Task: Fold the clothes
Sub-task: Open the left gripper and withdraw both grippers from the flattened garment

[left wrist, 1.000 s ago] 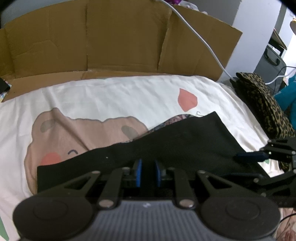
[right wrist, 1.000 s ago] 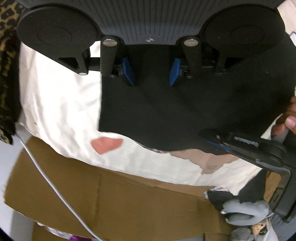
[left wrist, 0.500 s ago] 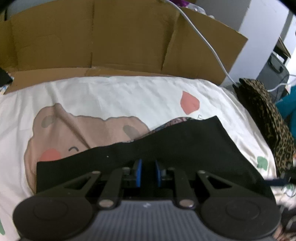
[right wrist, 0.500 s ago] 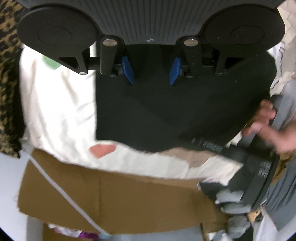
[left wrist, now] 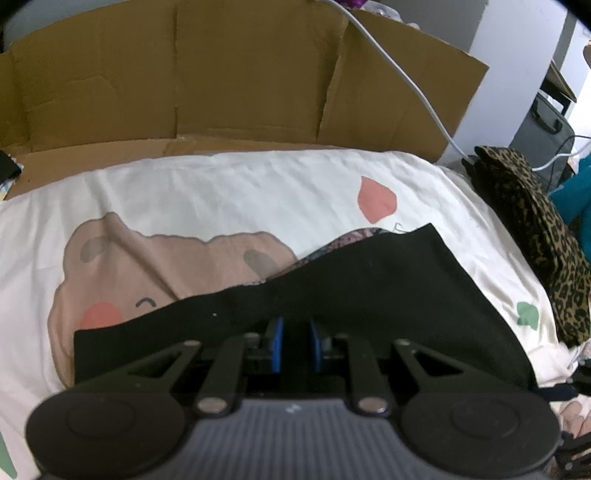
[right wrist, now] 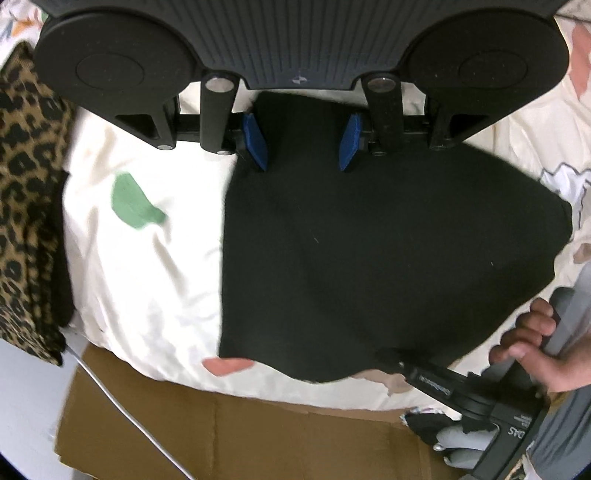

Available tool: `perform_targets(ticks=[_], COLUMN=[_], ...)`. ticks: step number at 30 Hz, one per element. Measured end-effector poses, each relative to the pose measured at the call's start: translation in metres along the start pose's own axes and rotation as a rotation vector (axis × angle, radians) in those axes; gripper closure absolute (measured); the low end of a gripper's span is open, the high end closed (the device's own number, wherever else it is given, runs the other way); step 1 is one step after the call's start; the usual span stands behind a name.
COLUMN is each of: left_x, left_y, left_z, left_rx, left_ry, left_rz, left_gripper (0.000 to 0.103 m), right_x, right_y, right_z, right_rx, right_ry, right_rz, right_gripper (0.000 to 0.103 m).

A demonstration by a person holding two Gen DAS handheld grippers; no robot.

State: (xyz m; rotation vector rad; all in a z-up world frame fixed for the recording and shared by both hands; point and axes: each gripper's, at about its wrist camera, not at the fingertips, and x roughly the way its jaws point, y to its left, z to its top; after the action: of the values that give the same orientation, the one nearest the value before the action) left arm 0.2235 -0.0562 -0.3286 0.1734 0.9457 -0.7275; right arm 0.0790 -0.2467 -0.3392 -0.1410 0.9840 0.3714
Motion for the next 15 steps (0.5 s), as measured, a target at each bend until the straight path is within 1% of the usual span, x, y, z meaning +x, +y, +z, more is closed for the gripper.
perform_targets(ticks=[2, 4, 6, 9, 12, 15], left_x=[-0.001, -0.002, -0.001, -0.002, -0.007, -0.019], left_y=[0.0, -0.001, -0.001, 0.001, -0.004, -0.005], left_z=[0.001, 0.003, 0.005, 0.004, 0.003, 0.008], left_rx=[0.002, 0.003, -0.01, -0.059, -0.047, -0.058], left_ry=[0.005, 0.014, 0.022, 0.006, -0.003, -0.003], left_rz=[0.003, 0.009, 0.014, 0.015, 0.028, 0.016], left_gripper=[0.084, 0.084, 0.084, 0.084, 0.086, 0.086], right_x=[-0.004, -0.005, -0.006, -0.017, -0.027, -0.036], right_y=[-0.003, -0.01, -0.016, -0.019, -0.016, -0.014], right_z=[-0.005, -0.01, -0.015, -0.018, -0.015, -0.011], right_rx=[0.023, 0.059, 0.12, 0.177, 0.184, 0.198], right_ry=[0.005, 0.025, 0.033, 0.009, -0.025, -0.06], right_rz=[-0.01, -0.048, -0.055, -0.087, -0.109, -0.089], right_gripper=[0.053, 0.053, 0.053, 0.053, 0.053, 0.053])
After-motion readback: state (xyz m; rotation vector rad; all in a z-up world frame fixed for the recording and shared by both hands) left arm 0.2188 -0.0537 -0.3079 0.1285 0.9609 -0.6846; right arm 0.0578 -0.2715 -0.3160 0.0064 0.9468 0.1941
